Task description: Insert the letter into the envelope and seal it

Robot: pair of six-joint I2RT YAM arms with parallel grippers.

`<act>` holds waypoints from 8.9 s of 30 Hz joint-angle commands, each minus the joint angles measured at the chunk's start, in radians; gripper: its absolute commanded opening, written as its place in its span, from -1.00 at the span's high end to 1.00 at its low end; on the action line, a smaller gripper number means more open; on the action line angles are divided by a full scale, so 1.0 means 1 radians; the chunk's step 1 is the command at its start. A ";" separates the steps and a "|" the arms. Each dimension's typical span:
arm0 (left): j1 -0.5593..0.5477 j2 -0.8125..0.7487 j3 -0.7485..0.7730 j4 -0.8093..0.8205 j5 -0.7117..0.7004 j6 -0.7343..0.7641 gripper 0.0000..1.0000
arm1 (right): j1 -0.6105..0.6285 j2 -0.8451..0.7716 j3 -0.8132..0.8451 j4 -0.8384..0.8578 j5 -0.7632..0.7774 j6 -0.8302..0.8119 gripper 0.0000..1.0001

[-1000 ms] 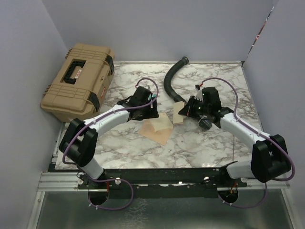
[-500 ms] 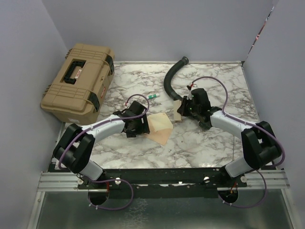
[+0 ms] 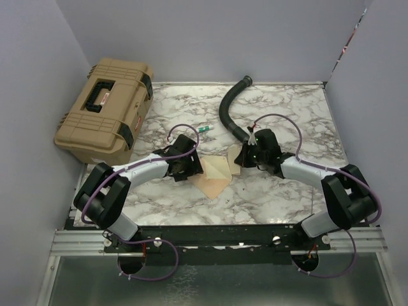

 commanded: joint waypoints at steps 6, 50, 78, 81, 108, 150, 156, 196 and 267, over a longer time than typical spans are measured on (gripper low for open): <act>0.007 0.010 0.008 0.051 -0.072 0.025 -0.42 | 0.010 -0.189 -0.068 -0.165 -0.013 0.081 0.99; 0.021 0.265 0.268 -0.070 0.121 0.142 -0.44 | 0.010 0.023 0.070 -0.293 -0.071 0.055 0.99; -0.021 0.131 0.051 -0.068 0.152 0.083 0.00 | 0.010 0.144 0.074 -0.190 -0.237 0.250 0.99; -0.027 0.133 0.046 -0.061 0.145 0.072 0.00 | 0.011 0.148 0.082 -0.199 -0.238 0.245 0.99; -0.036 0.128 0.019 0.060 0.234 -0.063 -0.04 | 0.029 0.243 0.103 -0.068 -0.348 0.236 0.99; -0.036 0.093 -0.074 0.084 0.186 -0.076 -0.04 | 0.062 0.189 0.134 -0.240 -0.199 0.159 0.36; -0.042 0.125 -0.024 0.089 0.201 -0.052 -0.03 | 0.063 0.217 0.126 -0.176 -0.271 0.180 0.37; -0.024 -0.009 0.280 0.022 -0.356 0.402 -0.76 | 0.045 -0.113 0.257 -0.424 0.159 0.048 -0.07; 0.106 0.359 0.759 -0.119 0.401 1.031 1.00 | -0.197 -0.016 0.451 -0.425 -0.439 0.105 -0.58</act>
